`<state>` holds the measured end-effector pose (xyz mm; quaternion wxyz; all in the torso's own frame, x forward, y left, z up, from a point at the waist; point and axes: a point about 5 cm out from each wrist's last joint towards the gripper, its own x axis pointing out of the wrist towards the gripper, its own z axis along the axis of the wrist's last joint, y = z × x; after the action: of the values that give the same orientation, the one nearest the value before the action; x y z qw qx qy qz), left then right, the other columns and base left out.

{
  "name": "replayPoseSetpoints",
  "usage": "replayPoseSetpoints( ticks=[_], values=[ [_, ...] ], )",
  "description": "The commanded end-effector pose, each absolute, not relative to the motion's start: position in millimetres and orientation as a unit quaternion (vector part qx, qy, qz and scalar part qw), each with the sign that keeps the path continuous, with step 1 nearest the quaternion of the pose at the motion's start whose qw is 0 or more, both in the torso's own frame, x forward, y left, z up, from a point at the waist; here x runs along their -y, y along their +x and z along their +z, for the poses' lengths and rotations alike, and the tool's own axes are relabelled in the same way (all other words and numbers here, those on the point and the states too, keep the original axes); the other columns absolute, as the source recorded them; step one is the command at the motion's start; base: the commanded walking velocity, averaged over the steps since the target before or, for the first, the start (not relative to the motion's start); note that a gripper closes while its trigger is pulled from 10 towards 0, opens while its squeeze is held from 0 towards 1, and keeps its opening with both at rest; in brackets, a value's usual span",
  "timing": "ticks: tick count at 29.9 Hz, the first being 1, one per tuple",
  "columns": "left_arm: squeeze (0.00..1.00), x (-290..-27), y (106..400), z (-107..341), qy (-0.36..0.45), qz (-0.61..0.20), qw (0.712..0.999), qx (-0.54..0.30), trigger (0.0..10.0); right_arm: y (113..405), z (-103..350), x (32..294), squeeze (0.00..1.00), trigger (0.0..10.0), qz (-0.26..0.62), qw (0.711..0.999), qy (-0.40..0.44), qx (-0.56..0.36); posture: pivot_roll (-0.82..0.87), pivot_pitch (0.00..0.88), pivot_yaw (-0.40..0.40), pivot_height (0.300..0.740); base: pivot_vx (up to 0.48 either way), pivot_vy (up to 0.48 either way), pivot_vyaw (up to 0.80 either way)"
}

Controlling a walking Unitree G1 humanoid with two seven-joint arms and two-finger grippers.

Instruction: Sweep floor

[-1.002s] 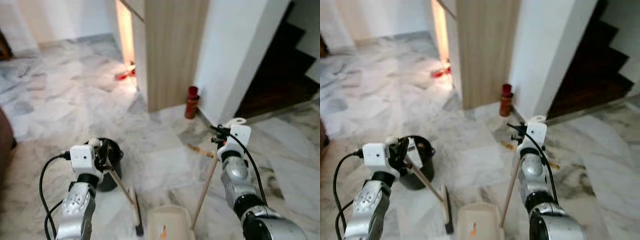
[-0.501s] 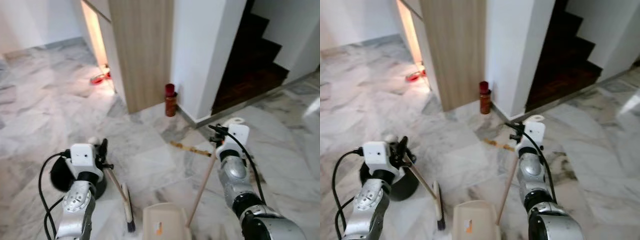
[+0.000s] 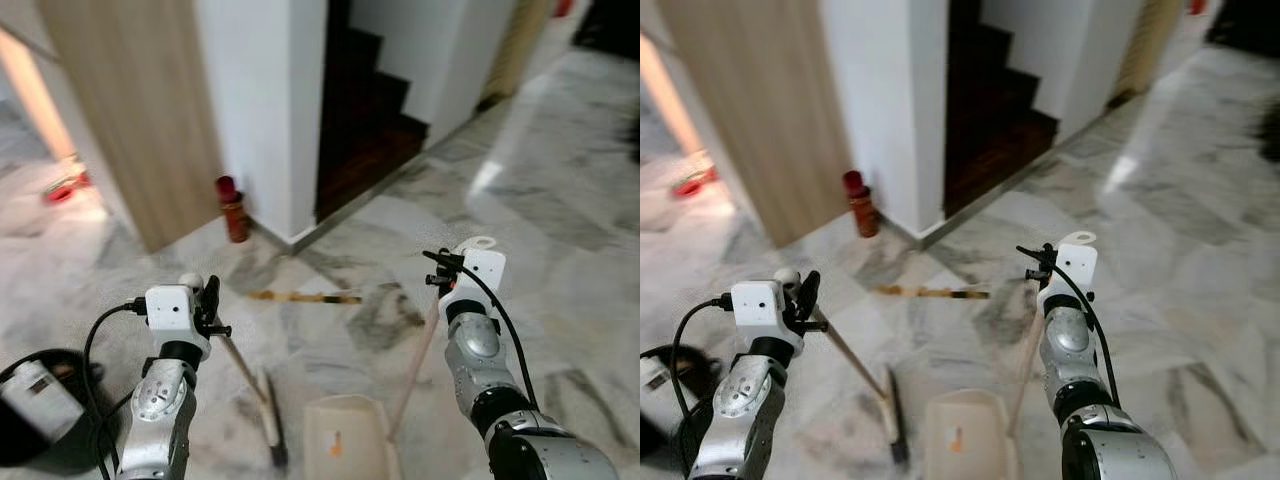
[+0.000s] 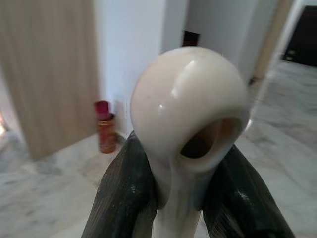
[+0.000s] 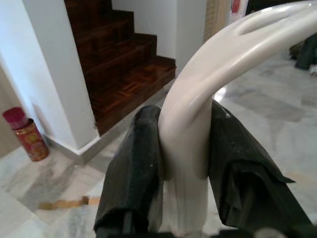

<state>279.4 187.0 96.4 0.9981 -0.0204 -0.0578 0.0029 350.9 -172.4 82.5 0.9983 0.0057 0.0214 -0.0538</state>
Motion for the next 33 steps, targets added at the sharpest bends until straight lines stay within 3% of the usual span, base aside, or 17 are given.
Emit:
replayPoseSetpoints(
  ticks=[1, 8, 33],
  values=[
    [0.0, -190.3, 281.0, 106.6, -0.008, 0.007, 0.996, 0.084, 10.0, 353.8, 88.4, 173.4, 0.0, 10.0, -0.058, 0.998, 0.014, -0.01, 0.02, 0.0, 0.01, 0.74, 0.0, 0.0, -0.8],
    [0.0, -189.7, 281.0, 106.8, -0.006, 0.006, 0.996, 0.085, 10.0, 353.8, 88.5, 173.8, 0.0, 10.0, -0.058, 0.998, 0.014, -0.01, 0.02, 0.0, 0.011, 0.74, 0.0, -0.332, -0.8],
    [0.0, -185.6, 279.8, 108.5, -0.022, -0.011, 0.995, 0.092, 10.0, 352.1, 86.0, 173.7, 0.0, 10.0, -0.058, 0.998, 0.012, -0.013, 0.01, 0.0, 0.015, 0.74, 0.0, 0.0, -0.8]
  ],
)
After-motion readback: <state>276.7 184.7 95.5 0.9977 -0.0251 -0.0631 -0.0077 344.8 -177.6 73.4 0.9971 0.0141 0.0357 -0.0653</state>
